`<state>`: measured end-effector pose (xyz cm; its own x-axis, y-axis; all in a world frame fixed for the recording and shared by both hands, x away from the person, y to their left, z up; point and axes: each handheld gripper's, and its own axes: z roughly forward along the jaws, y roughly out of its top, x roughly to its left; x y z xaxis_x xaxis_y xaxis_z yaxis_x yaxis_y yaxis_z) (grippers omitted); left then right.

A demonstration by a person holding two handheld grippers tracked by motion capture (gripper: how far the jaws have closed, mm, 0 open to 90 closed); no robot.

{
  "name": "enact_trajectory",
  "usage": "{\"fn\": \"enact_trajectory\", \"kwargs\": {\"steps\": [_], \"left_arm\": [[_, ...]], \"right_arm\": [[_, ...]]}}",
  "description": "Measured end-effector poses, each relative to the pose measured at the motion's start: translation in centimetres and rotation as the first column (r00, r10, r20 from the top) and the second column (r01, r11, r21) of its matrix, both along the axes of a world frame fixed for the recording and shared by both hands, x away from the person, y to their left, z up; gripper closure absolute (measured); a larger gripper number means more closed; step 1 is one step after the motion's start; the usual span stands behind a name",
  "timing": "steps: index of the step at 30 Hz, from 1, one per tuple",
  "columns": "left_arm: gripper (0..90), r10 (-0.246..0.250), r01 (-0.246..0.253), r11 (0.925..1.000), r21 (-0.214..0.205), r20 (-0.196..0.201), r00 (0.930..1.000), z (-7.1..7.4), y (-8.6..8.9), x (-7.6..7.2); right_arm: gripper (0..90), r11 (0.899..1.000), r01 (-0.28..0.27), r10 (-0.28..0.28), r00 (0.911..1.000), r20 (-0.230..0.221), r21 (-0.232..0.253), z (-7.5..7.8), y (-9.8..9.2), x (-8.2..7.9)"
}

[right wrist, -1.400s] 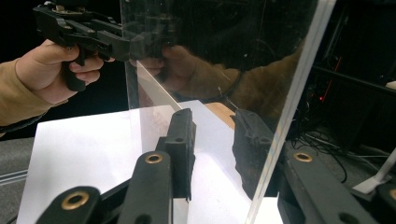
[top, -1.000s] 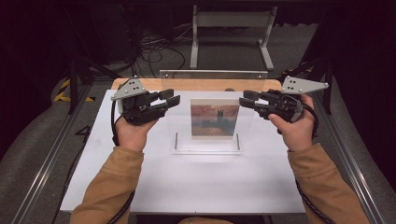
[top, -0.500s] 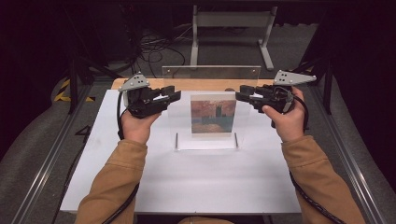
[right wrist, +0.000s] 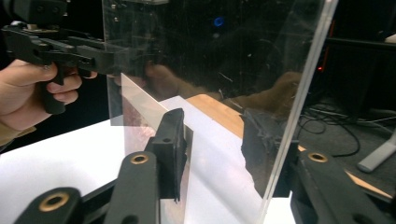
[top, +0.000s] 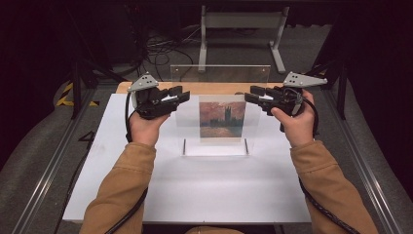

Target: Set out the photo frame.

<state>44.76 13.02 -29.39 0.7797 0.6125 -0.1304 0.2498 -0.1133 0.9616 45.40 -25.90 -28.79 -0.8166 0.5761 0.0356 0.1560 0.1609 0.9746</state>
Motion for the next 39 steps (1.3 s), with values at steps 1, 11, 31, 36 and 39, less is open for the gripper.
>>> {"fn": "enact_trajectory", "kwargs": {"steps": [1, 11, 31, 36, 39], "left_arm": [[57.2, 0.005, -0.005, 1.0, 0.008, 0.014, 0.9999, 0.0, 0.0, 0.0], [24.7, 0.056, -0.058, 0.9982, 0.017, 0.065, 0.9963, 0.1, 0.9, -1.3], [17.5, 0.009, -0.013, 0.9941, 0.108, 0.032, 0.9994, -1.0, 4.0, -7.8], [16.5, 0.009, -0.01, 0.9953, 0.096, 0.009, 0.9999, -2.0, 5.6, -9.2], [16.0, 0.014, -0.014, 0.9931, 0.116, 0.002, 0.9999, -3.0, 6.3, -10.0]], "right_arm": [[55.1, 1.0, 0.01, -0.009, 0.9999, 0.012, -0.006, 0.0, 0.1, -0.1], [26.8, 0.995, 0.09, -0.089, 0.9959, 0.019, -0.046, 0.0, -0.6, -0.9], [19.8, 0.991, 0.091, -0.088, 0.9955, 0.036, -0.098, -0.4, -5.3, -8.2], [18.9, 0.989, 0.097, -0.095, 0.9953, 0.02, -0.113, -1.3, -6.6, -9.7], [18.6, 0.988, 0.101, -0.1, 0.9949, 0.009, -0.12, -2.1, -7.2, -10.5]]}}
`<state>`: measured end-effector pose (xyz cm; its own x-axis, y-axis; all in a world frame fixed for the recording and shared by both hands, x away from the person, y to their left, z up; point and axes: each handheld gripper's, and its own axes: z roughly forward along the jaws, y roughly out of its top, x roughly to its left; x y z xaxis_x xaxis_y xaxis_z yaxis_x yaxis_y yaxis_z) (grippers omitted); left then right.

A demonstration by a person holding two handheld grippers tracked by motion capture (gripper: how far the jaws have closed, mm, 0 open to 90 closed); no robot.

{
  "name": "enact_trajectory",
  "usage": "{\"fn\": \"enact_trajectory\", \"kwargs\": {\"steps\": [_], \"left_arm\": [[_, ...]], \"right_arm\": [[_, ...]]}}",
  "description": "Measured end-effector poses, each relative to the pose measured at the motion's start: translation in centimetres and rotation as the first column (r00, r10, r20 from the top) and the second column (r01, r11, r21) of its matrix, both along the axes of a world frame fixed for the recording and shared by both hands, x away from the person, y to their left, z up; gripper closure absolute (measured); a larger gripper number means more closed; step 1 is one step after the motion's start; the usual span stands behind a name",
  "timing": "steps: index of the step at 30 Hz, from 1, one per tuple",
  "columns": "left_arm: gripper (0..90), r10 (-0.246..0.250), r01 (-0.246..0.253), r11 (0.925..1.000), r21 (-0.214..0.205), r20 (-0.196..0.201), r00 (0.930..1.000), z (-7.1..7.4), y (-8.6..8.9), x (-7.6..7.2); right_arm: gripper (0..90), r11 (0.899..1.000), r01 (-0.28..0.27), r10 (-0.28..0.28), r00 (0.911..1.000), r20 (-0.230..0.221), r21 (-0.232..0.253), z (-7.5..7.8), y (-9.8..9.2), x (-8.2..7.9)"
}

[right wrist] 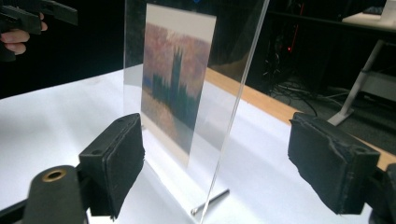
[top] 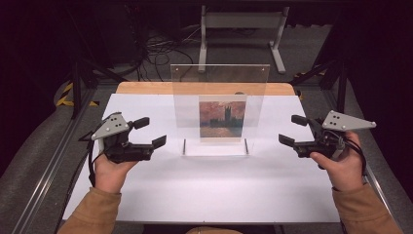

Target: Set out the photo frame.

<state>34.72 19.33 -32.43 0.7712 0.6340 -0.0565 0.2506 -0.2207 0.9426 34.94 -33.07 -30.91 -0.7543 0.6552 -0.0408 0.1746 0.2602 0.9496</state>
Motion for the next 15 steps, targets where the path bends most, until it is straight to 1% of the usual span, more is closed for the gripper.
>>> {"fn": "enact_trajectory", "kwargs": {"steps": [3, 5, 6, 7, 8, 9, 10, 11, 12, 13, 15], "left_arm": [[15.1, 0.003, -0.003, 0.9998, 0.022, -0.001, 1.0, -1.1, 0.6, -0.7], [14.7, 0.013, -0.012, 0.9994, 0.032, -0.011, 0.9999, -2.2, 1.1, -1.1], [14.6, 0.013, -0.012, 0.9994, 0.032, -0.011, 0.9999, -2.2, 1.1, -1.1], [14.5, 0.023, -0.022, 0.9993, 0.03, -0.019, 0.9996, -3.1, 1.6, -1.4], [14.4, 0.023, -0.022, 0.9993, 0.03, -0.019, 0.9996, -3.1, 1.6, -1.4], [14.2, 0.022, -0.022, 0.9994, 0.026, -0.022, 0.9995, -3.5, 1.8, -1.5], [14.2, 0.029, -0.028, 0.9993, 0.022, -0.031, 0.9991, -4.1, 2.0, -1.7], [14.1, 0.032, -0.032, 0.9992, 0.024, -0.033, 0.9989, -4.7, 2.2, -1.8], [14.1, 0.038, -0.037, 0.9991, 0.021, -0.04, 0.9985, -5.1, 2.3, -1.9], [14.1, 0.043, -0.042, 0.9988, 0.025, -0.038, 0.9984, -5.6, 2.4, -1.9], [14.0, 0.052, -0.051, 0.9984, 0.025, -0.044, 0.9977, -6.4, 2.7, -2.1]], "right_arm": [[18.5, 1.0, 0.007, -0.007, 0.9999, -0.012, -0.001, -1.1, -0.6, -0.6], [18.4, 1.0, 0.013, -0.013, 0.9997, -0.021, 0.002, -1.7, -0.8, -0.9], [18.4, 1.0, 0.013, -0.013, 0.9997, -0.021, 0.002, -1.7, -0.8, -0.9], [18.2, 1.0, 0.018, -0.018, 0.9992, -0.036, 0.005, -2.7, -1.1, -1.1], [18.3, 1.0, 0.02, -0.02, 0.9989, -0.042, 0.006, -3.1, -1.2, -1.2], [18.2, 1.0, 0.022, -0.021, 0.9986, -0.048, 0.012, -3.6, -1.4, -1.2], [18.2, 1.0, 0.022, -0.021, 0.9986, -0.048, 0.012, -3.6, -1.4, -1.2], [18.1, 1.0, 0.025, -0.025, 0.9982, -0.055, 0.015, -4.1, -1.5, -1.3], [18.1, 0.999, 0.031, -0.031, 0.9979, -0.058, 0.007, -4.6, -1.6, -1.3], [18.0, 0.999, 0.032, -0.032, 0.9977, -0.06, 0.001, -5.1, -1.6, -1.4], [18.0, 1.0, 0.03, -0.03, 0.9974, -0.066, -0.001, -6.0, -1.7, -1.5]]}}
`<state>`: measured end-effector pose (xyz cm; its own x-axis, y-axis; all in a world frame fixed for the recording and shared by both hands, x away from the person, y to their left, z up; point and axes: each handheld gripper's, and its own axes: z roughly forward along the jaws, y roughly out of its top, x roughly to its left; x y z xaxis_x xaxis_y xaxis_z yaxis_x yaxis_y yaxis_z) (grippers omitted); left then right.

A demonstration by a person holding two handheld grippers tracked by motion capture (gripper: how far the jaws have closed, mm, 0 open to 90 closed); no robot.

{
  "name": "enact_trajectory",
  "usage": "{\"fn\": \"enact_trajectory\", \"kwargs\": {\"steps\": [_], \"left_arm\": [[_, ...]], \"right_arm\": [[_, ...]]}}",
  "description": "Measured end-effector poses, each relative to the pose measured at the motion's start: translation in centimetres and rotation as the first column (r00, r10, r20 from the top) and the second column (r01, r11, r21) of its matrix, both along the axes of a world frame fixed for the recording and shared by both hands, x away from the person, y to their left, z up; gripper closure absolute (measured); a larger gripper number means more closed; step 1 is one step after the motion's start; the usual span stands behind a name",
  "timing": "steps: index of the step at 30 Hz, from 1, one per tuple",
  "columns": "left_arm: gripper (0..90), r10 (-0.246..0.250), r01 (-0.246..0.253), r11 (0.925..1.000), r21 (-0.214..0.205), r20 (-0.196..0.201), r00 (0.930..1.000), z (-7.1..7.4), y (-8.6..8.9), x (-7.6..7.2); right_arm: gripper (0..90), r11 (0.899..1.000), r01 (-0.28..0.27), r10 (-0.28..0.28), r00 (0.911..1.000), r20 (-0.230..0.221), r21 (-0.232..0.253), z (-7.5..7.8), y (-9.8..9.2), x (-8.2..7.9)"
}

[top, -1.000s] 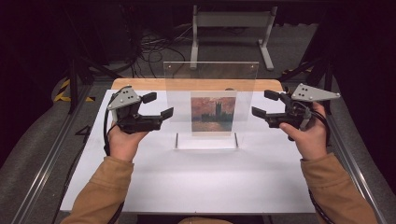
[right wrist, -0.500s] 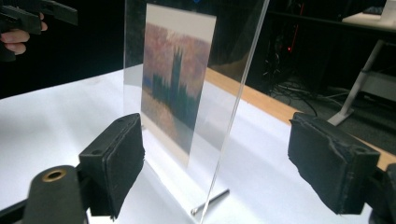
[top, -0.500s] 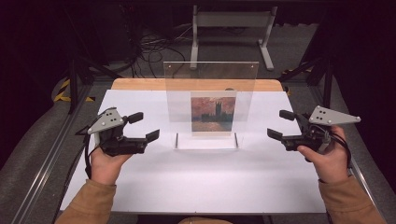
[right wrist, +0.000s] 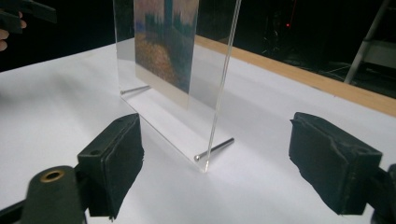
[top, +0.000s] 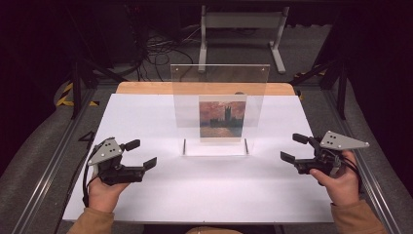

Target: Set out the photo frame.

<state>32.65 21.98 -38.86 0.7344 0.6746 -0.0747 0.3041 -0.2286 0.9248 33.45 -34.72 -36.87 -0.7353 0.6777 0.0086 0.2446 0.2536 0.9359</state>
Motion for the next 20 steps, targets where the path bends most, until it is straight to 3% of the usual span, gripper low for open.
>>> {"fn": "enact_trajectory", "kwargs": {"steps": [8, 11, 14, 20], "left_arm": [[13.1, 0.008, -0.007, 0.9996, -0.027, 0.003, 1.0, -2.5, 0.7, -0.2], [12.9, 0.002, -0.002, 0.9995, -0.031, -0.015, 0.9999, -3.4, 0.4, -0.3], [12.9, 0.0, 0.0, 0.9999, -0.011, -0.016, 0.9999, -4.1, 0.1, -0.2], [12.7, -0.009, 0.009, 0.9999, -0.007, -0.016, 0.9998, -4.4, 0.0, -0.2]], "right_arm": [[18.0, 1.0, 0.009, -0.009, 0.9997, -0.021, -0.029, -3.5, 0.1, -0.5], [18.0, 1.0, 0.005, -0.006, 0.9994, -0.033, -0.016, -4.6, 0.1, -0.4], [18.0, 1.0, 0.01, -0.011, 0.9987, -0.049, -0.029, -5.7, 0.2, -0.3], [17.9, 0.999, 0.001, -0.003, 0.9991, -0.043, -0.04, -6.4, 0.5, -0.2]]}}
